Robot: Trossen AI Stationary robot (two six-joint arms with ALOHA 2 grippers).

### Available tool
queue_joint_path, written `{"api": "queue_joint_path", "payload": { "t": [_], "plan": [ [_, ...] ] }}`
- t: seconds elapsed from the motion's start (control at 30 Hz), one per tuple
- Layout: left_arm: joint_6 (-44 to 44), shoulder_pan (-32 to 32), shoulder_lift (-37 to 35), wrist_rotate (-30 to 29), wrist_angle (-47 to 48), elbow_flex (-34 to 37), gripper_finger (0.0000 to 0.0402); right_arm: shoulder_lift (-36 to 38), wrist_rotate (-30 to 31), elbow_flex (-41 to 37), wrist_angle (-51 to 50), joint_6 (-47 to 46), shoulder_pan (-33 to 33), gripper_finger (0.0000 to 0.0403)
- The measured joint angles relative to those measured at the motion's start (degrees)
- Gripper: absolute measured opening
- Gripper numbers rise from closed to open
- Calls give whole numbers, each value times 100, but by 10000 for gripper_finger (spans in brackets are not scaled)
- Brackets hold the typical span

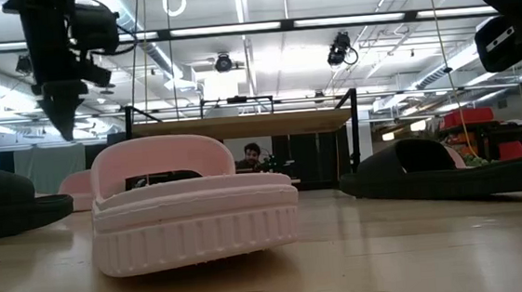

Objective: Pick and place slides into the shelf
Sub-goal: Put the top left pink slide on the shelf

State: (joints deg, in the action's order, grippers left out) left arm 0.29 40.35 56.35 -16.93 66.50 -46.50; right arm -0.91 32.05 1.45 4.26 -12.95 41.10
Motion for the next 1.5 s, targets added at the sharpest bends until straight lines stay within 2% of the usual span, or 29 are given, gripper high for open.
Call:
{"api": "queue_joint_path", "payload": {
  "t": [0.13, 0.3, 0.5, 0.6, 0.8, 0.97, 1.07, 1.13, 1.3, 1.43, 1.5],
  "plan": [
    [198, 528, -10, 24, 252, 0, 138, 0, 2, 0, -16, 0, 0, 14],
    [517, 1206, -10, 133, -78, 0, 137, 0, 0, 0, -20, 0, 0, 14],
    [639, 1883, 56, 1546, -239, 0, 137, 0, 0, 0, -42, 0, -2, 14],
    [644, 1974, 201, 1886, -311, 0, 137, 0, 1, 0, -42, 0, 0, 14],
    [1220, 1981, 598, 1891, -851, 0, 137, 0, 0, 0, -42, 0, 0, 14],
    [1717, 1816, 744, 1876, -869, 0, 137, 0, 2, 0, -42, 0, 0, 14],
    [2303, 1666, 746, 1854, -870, 0, 137, 0, 2, 0, -40, 0, 0, 14],
    [2824, 1542, 744, 1715, -872, 0, 137, 0, 1, 0, -40, 0, 0, 14],
    [3651, 1407, 745, 814, -992, 0, 137, 0, 0, 0, -40, 0, 0, 14],
    [3995, 1508, 744, 733, -1172, 0, 137, 0, 0, 0, -40, 0, 0, 14],
    [3862, 1552, 744, 732, -1317, 0, 136, 0, 0, 0, -40, 0, 0, 14]
  ]
}}
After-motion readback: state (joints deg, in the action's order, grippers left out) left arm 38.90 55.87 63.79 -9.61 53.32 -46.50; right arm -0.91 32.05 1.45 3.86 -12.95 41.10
